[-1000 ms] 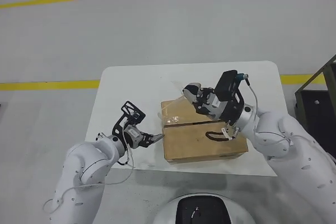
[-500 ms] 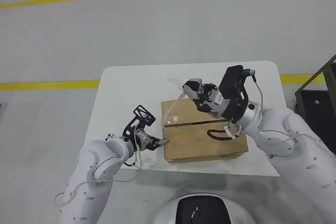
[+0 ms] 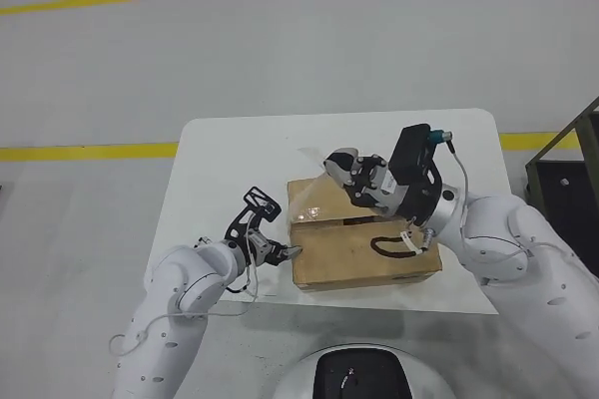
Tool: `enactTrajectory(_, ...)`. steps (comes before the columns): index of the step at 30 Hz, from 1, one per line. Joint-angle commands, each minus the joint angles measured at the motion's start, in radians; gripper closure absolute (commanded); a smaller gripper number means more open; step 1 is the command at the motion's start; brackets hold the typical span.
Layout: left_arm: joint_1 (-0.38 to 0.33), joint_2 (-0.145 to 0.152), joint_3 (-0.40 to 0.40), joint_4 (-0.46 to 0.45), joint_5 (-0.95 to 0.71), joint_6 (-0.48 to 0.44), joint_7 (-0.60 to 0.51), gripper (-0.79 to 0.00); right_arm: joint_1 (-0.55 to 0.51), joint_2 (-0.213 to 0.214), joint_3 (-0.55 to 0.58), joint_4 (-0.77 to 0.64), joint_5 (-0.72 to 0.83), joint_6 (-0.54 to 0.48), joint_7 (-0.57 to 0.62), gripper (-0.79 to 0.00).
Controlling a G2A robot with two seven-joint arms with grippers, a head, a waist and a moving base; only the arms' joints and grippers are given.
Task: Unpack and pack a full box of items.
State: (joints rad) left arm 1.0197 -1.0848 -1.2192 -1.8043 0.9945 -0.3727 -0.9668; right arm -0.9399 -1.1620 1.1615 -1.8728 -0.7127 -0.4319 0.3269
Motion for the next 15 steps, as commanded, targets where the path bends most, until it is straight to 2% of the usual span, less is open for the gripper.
enactTrajectory(1,0.001,0.001,-0.006,-0.003,-0.001,0.005,-0.001,-0.785,-0.027,0.004,0.023,0.007,-0.002,0.007,0.008,0.0)
enactTrajectory(10,0.014,0.011,-0.039,-0.034,-0.007,-0.008,-0.006,-0.785,-0.209,0.038,0.169,-0.022,-0.072,-0.031,0.093,0.0)
enactTrajectory(15,0.011,0.015,-0.046,-0.043,-0.007,-0.03,-0.009,-0.785,-0.27,0.048,0.222,-0.009,-0.104,-0.045,0.09,0.0)
